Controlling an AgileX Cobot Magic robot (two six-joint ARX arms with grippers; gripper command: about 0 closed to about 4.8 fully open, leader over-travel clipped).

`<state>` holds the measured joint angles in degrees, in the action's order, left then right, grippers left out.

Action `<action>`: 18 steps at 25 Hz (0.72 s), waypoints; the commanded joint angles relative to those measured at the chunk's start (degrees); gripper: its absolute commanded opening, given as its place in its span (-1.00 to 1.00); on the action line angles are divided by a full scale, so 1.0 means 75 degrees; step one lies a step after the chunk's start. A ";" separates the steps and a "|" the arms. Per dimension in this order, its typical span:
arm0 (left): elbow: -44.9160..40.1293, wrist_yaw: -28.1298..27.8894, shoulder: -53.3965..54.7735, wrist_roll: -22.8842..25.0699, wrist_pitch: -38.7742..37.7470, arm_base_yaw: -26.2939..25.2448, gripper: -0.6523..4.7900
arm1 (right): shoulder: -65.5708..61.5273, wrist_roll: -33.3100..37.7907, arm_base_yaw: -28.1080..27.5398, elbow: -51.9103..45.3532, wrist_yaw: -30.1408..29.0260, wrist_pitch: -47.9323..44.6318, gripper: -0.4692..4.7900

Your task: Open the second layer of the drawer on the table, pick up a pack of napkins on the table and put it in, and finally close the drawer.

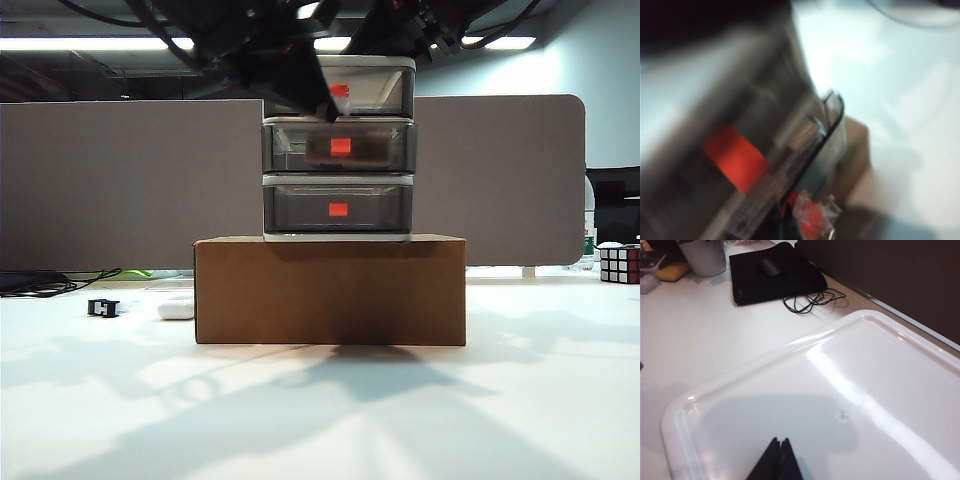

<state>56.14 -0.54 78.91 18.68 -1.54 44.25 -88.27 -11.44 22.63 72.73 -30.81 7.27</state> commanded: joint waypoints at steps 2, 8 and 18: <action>0.0006 -0.0105 0.0076 0.0542 0.0618 -0.0026 -0.78 | -0.0058 0.0032 0.0000 -0.0058 0.0064 0.0525 -0.84; 0.0006 0.0070 -0.0510 0.0504 -0.0650 -0.0009 -0.78 | -0.0061 -0.0082 -0.0003 -0.0058 0.0064 0.0568 -0.84; 0.0006 0.0664 0.0052 0.0487 -0.0507 -0.0895 -0.78 | -0.0061 -0.0087 -0.0009 -0.0058 0.0070 0.0618 -0.84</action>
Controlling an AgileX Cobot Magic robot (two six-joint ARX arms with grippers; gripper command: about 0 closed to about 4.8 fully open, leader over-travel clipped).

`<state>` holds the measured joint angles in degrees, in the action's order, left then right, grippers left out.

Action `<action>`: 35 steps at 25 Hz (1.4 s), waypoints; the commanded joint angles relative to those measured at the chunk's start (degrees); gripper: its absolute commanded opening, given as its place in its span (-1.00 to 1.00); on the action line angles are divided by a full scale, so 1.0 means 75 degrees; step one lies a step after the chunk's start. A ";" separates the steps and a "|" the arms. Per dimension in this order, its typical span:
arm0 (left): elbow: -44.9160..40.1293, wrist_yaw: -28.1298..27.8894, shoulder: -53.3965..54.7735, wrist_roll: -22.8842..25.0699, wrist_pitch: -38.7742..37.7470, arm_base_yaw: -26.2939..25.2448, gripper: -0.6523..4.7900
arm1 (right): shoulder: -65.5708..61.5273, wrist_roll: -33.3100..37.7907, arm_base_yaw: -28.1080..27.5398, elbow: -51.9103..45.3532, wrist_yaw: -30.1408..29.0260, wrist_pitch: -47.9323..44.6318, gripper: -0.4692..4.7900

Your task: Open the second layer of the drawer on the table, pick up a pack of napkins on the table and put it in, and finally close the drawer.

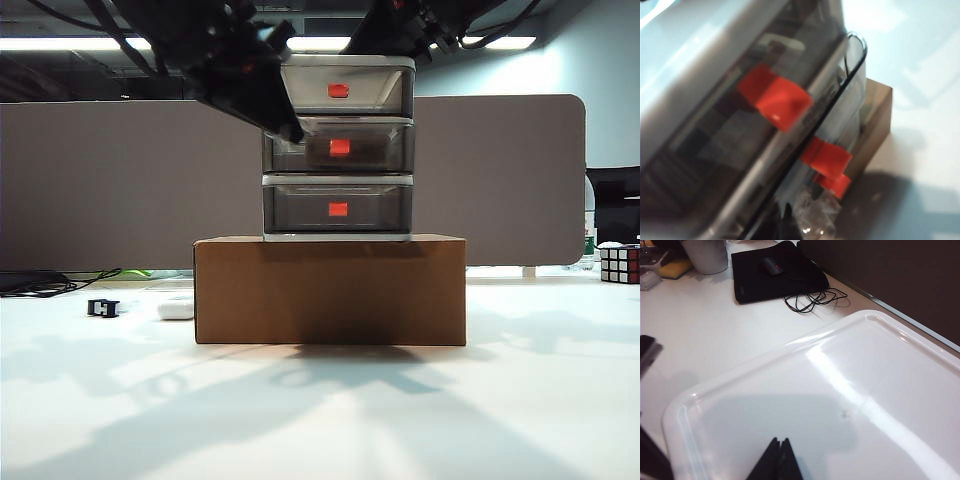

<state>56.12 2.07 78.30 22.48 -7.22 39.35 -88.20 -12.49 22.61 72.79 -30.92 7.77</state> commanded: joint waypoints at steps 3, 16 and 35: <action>0.0009 0.0233 0.0219 -0.0052 0.0213 -0.0318 -0.78 | -0.0064 0.0055 -0.0006 -0.0067 0.0105 0.0557 -0.84; -0.1285 0.0490 -0.3503 -0.0825 -0.1979 0.0067 -0.78 | 0.3241 -0.0527 -0.0064 -0.1040 0.0565 0.1842 -0.84; -0.6799 -0.0216 -0.9978 -0.3483 0.1014 0.0064 -0.78 | 1.1631 0.1271 -0.0117 -0.8096 0.2250 0.0548 -0.84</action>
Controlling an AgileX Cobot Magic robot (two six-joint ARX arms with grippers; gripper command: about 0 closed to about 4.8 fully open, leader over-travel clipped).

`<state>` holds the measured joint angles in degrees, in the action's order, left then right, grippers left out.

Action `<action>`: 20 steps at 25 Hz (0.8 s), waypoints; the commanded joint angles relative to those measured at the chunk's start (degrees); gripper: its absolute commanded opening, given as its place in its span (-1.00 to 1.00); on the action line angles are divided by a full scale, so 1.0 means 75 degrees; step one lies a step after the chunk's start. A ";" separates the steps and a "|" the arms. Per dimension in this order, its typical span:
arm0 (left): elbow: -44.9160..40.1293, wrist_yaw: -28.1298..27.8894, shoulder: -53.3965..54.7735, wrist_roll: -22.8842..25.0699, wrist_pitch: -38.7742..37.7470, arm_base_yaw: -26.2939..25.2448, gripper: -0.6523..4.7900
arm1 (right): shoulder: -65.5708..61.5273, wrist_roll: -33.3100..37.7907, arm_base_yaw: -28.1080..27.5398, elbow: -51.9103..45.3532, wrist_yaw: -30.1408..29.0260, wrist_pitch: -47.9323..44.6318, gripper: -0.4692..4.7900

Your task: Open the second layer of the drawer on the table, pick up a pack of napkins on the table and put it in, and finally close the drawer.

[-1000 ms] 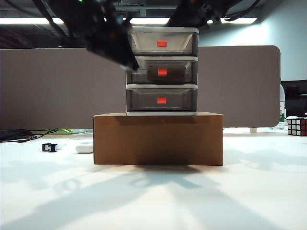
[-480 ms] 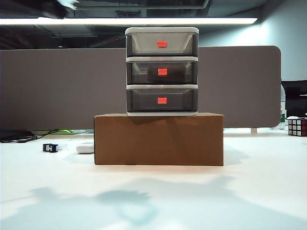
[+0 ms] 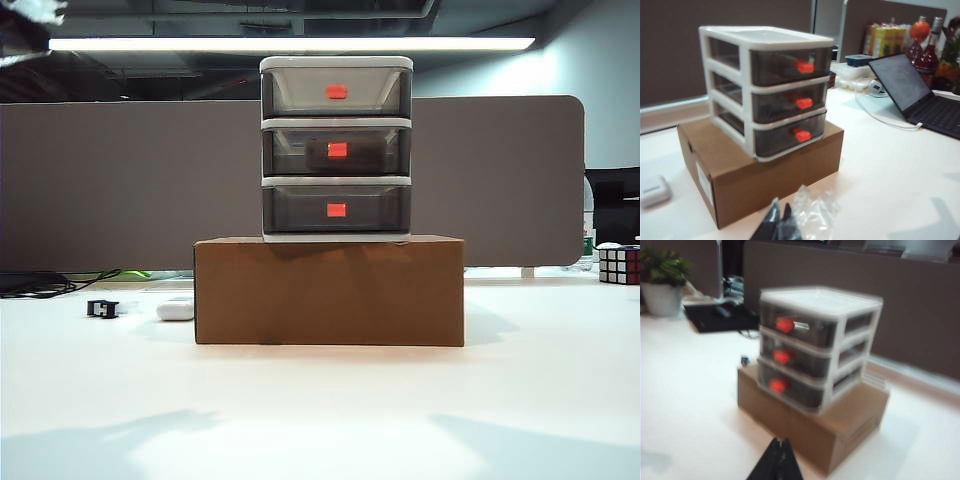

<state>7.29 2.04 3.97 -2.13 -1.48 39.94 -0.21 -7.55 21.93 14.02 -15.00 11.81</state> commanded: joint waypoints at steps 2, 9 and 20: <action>-0.0761 -0.0516 -0.0227 -0.0178 0.0831 -0.0044 -0.78 | -0.0140 0.0606 0.0000 -0.0705 0.0131 -0.0297 -0.84; -0.0921 -0.0676 -0.0391 0.0181 0.0828 -0.0154 -0.78 | 0.0017 0.0574 -0.0009 -0.1865 0.0376 -0.1043 -0.84; -0.0918 -0.0702 -0.0391 -0.0157 0.1183 -0.3060 -0.78 | 0.0023 0.0172 -0.1556 -0.1862 0.1186 -0.0866 -0.84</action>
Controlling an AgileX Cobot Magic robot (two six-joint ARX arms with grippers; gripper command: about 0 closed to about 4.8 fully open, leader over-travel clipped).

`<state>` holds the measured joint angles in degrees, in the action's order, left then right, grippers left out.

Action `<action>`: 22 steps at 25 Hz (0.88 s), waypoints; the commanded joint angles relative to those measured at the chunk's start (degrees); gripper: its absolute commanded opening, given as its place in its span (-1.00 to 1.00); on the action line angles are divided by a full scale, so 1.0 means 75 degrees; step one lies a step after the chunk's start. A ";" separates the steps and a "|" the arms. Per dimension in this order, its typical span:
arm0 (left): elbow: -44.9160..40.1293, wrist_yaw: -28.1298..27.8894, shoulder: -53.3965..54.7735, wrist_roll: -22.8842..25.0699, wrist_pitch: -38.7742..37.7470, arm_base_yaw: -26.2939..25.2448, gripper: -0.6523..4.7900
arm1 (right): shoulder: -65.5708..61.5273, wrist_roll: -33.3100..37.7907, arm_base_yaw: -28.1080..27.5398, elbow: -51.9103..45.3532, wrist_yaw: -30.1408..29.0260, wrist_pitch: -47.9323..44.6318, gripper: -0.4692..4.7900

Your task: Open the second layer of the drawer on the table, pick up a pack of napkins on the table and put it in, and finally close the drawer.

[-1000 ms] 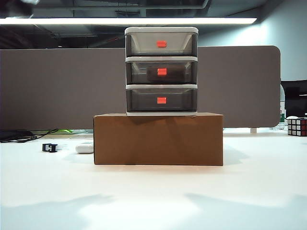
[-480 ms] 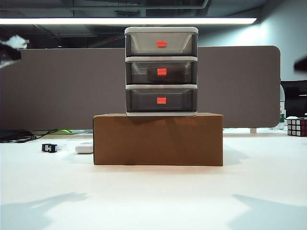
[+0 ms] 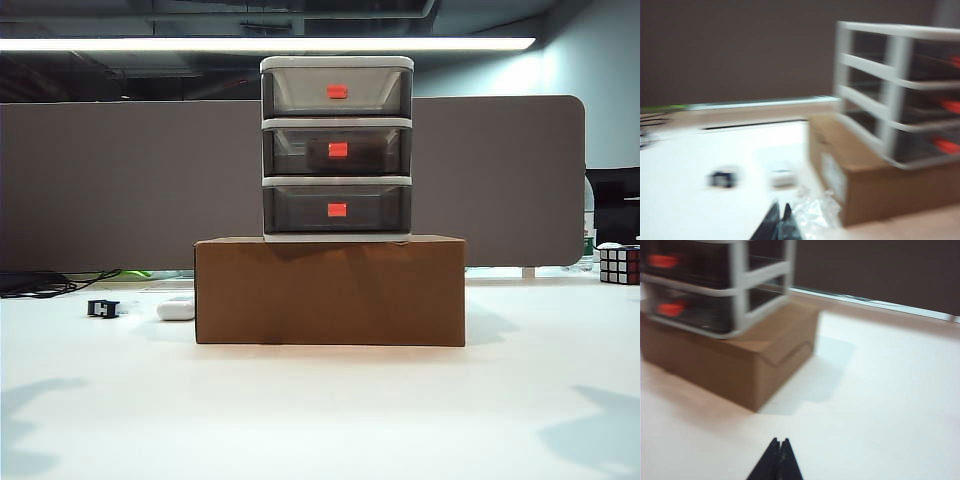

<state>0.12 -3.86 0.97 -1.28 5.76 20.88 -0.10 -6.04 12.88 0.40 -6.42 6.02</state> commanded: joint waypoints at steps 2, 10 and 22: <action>0.0038 0.0277 0.0009 -0.0283 0.0289 -0.0877 -0.78 | 0.0009 -0.0026 -0.0699 -0.0047 0.0041 -0.0146 -0.84; 0.0038 0.0041 0.0012 0.0169 0.0289 -0.1192 -0.78 | 0.0009 0.0006 -0.1256 -0.0047 0.0017 -0.0956 -0.84; 0.0038 -0.1029 0.0012 0.0312 0.0134 -0.1186 -0.78 | 0.0009 0.0006 -0.1265 -0.0047 0.0017 -0.0953 -0.84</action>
<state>0.12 -11.42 0.93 1.26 6.61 11.86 -0.10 -6.02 3.40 0.40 -6.24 -0.16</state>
